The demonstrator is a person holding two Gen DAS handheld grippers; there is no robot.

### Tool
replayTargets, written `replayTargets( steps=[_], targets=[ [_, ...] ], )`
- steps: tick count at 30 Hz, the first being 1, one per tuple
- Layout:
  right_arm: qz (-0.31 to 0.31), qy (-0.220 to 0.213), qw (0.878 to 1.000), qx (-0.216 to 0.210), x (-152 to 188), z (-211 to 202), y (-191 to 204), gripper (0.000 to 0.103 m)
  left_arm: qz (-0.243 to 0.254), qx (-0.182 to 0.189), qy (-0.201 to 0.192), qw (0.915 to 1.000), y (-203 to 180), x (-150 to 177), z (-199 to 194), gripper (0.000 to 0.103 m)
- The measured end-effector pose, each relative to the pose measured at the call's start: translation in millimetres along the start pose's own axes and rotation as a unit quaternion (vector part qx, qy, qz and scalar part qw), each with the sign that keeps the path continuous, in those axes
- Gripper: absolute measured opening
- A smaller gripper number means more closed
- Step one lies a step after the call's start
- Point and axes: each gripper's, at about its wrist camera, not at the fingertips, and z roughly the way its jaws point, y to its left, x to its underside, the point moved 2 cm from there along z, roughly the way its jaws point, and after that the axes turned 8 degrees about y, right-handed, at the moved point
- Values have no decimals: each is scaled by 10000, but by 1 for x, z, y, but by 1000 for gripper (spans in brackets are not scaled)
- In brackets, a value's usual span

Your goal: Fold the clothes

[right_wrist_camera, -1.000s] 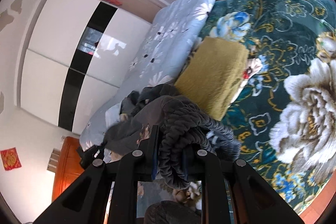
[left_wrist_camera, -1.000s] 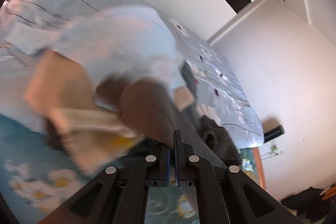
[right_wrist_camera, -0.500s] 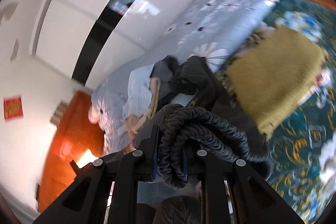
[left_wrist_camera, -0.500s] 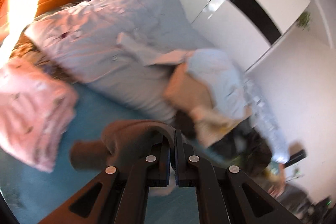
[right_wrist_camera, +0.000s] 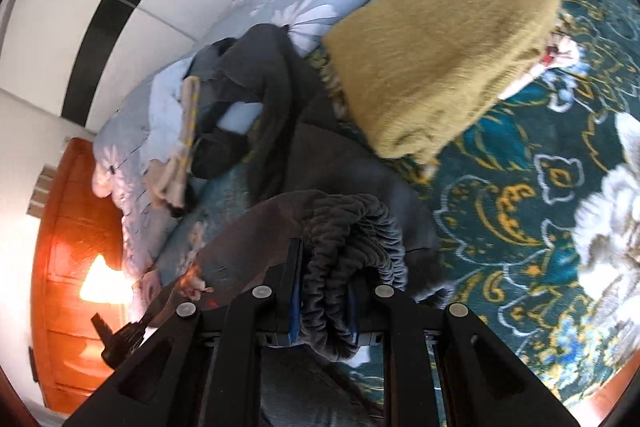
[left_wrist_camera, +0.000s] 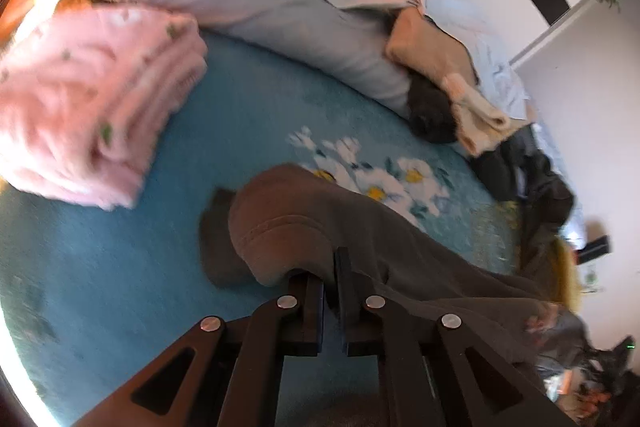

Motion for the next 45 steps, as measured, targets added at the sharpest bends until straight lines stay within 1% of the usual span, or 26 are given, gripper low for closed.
replayTargets(
  steps=[1,2,5,8,9,10,11,12,13,15,17,18,21,25,26,28,29,31,33,37,38,40,42,43,44,45],
  targets=[
    [52,-18,9999,85,-1,1,-4,18,-38,100,91,9999,1,2,2,10],
    [94,-29,9998,149,-3,0,-5,18,-45,109,151,9998,1,5,2,17],
    [127,-115,9994,290,-10,4,-6,18,-160,244,336,9990,7,13,5,28],
    [178,-177,9989,388,-17,0,-11,18,-493,495,463,9965,22,21,5,38],
    [222,-175,9988,391,-18,0,-13,18,-680,636,478,9945,31,24,5,38],
    [269,-170,9987,390,-19,1,-16,18,-877,751,477,9922,39,26,5,42],
    [310,-162,9986,396,-19,1,-18,18,-1094,816,450,9896,48,27,7,49],
    [349,-154,9985,402,-19,1,-19,18,-1310,881,423,9866,57,27,8,58],
    [395,-156,9983,398,-19,2,-21,18,-1526,945,395,9830,66,28,10,61],
    [492,-152,9980,370,-19,3,-25,18,-1924,1076,374,9747,82,28,15,61],
    [548,-139,9977,374,-18,4,-26,18,-2168,1226,522,9671,91,25,28,63],
    [561,-136,9976,383,-18,4,-26,18,-2260,1254,582,9643,95,23,34,63],
    [594,-143,9974,380,-17,4,-25,18,-2356,1124,556,9637,101,18,43,63],
    [608,-134,9973,381,-15,4,-24,18,-2223,1101,482,9675,101,11,46,62],
    [633,-132,9972,378,-14,4,-24,18,-2246,1205,458,9659,104,10,46,61],
    [691,-135,9969,361,-14,4,-25,19,-2460,1446,322,9579,114,10,44,61],
    [687,-141,9969,360,-14,4,-24,19,-2551,1475,254,9553,120,12,41,61],
    [644,-133,9971,384,-13,4,-23,19,-2602,1393,181,9553,125,15,39,61],
    [660,-124,9969,409,-12,4,-22,19,-2525,1315,172,9585,125,15,40,61],
    [738,-121,9963,433,-12,5,-22,19,-2146,1082,256,9703,113,7,45,60],
    [737,-122,9962,438,-12,5,-21,19,-2045,1040,275,9729,110,5,46,49],
    [730,-121,9962,449,-12,5,-19,19,-1963,975,364,9750,107,3,50,33],
    [727,-121,9962,456,-11,4,-19,19,-1862,935,419,9772,104,3,53,25],
    [732,-123,9962,456,-10,4,-18,19,-1792,919,432,9786,103,3,53,16],
    [741,-126,9961,457,-10,4,-18,19,-1742,901,389,9798,102,3,51,10],
    [747,-128,9961,458,-9,4,-18,19,-1730,880,237,9807,103,3,44,9]
  ],
)
